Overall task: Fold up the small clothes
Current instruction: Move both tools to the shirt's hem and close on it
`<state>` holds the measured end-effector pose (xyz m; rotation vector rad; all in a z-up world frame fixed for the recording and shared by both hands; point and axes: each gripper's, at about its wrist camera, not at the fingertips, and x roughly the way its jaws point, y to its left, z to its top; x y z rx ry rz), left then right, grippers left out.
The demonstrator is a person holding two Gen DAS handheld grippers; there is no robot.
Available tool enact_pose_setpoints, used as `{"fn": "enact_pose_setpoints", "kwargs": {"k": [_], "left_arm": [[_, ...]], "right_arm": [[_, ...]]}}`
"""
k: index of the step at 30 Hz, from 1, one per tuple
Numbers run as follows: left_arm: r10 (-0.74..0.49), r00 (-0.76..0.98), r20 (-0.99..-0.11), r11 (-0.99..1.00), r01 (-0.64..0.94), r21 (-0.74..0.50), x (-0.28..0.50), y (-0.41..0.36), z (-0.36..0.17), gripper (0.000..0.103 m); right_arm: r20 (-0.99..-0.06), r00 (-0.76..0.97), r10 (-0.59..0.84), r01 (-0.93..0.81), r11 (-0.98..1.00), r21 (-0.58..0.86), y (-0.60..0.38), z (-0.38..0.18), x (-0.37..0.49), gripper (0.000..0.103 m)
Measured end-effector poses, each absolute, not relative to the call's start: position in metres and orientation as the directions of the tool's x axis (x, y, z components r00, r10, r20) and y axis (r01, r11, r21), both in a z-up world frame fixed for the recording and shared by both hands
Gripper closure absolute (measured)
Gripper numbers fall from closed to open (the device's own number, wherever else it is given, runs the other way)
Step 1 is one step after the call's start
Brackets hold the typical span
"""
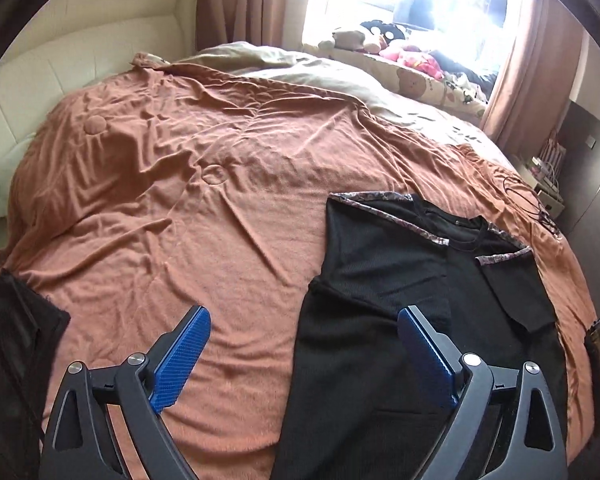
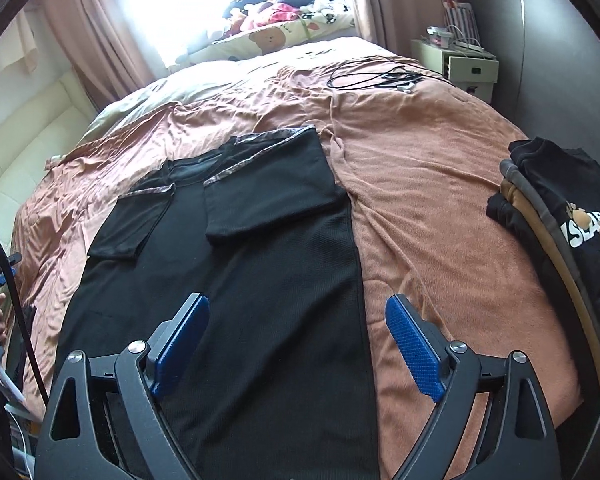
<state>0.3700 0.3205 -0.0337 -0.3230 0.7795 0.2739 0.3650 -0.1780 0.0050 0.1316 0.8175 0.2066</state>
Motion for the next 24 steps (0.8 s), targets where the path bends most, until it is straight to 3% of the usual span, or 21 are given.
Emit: {"fn": "enact_pose_setpoints", "kwargs": {"k": [4, 14, 20, 24], "left_arm": [[0.106, 0.709, -0.697, 0.889, -0.382, -0.253, 0.327, 0.321, -0.037, 0.007], [0.121, 0.720, -0.683, 0.868, -0.411, -0.280, 0.247, 0.306, -0.057, 0.007], [0.119, 0.715, -0.688, 0.861, -0.419, -0.287, 0.215, 0.293, -0.076, 0.007], [0.117, 0.702, -0.702, 0.870, -0.413, -0.268, 0.195, 0.287, -0.089, 0.007]], "right_arm": [[-0.706, 0.664, 0.248, -0.158, 0.969, 0.192, -0.176, 0.007, 0.348, 0.014], [-0.696, 0.677, 0.239, -0.191, 0.970, 0.148, -0.177, 0.007, 0.312, 0.014], [-0.708, 0.668, 0.229, -0.191, 0.972, 0.134, -0.172, 0.006, 0.302, 0.001], [-0.726, 0.649, 0.230, -0.167, 0.973, 0.159, -0.179, -0.002, 0.302, 0.000]]}}
